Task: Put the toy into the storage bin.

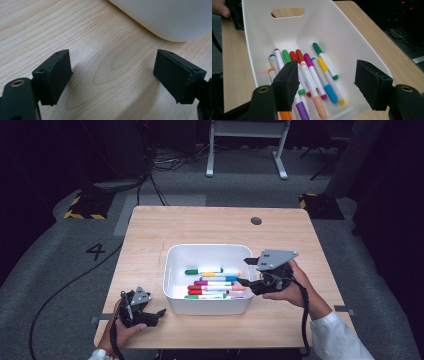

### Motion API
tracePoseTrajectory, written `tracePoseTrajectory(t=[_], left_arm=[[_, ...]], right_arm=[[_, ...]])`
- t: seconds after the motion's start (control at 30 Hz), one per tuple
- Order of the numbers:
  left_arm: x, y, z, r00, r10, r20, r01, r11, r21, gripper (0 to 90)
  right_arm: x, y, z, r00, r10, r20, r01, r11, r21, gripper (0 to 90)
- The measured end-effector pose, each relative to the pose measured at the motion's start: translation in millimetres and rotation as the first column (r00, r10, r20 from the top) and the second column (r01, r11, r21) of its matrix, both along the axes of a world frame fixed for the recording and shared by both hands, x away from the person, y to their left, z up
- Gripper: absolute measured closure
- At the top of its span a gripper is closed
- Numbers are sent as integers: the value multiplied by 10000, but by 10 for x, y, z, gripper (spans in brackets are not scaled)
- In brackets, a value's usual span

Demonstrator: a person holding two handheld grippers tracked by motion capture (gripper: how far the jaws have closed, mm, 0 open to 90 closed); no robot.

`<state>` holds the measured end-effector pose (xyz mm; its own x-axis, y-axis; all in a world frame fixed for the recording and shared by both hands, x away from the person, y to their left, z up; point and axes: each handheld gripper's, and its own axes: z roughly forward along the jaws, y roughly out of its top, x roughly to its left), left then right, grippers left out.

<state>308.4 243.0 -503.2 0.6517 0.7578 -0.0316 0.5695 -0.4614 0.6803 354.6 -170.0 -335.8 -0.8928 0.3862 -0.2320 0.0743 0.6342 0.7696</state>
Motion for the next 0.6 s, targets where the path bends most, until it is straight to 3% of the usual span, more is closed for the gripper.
tracePoseTrajectory(t=[0.2,0.27,0.37,0.43,0.5,0.53,0.6], left_arm=[[1,0,0,10000,-10,-6,10,10000,-8,151],[1,0,0,10000,-9,-6,9,10000,-8,151],[1,0,0,10000,-13,-8,13,10000,-9,151],[1,0,0,10000,-7,-7,7,10000,-8,151],[1,0,0,10000,-9,-6,9,10000,-10,151],[-1,0,1,10000,21,15,-21,10000,9,151],[-1,-1,0,10000,30,16,-30,10000,8,151]], right_arm=[[-35,-478,-101,9949,-1006,113,1003,9948,198,288],[-35,-521,-124,9938,-1100,142,1097,9938,166,282],[-52,-695,-231,9892,-1468,29,1468,9891,-59,273],[-75,-847,-343,9828,-1838,198,1843,9824,-312,267],[-76,-888,-373,9817,-1891,206,1897,9812,-343,267],[-92,-979,-488,9753,-2208,-66,2206,9750,-253,265],[-97,-1019,-545,9732,-2293,-153,2286,9729,-357,263]])
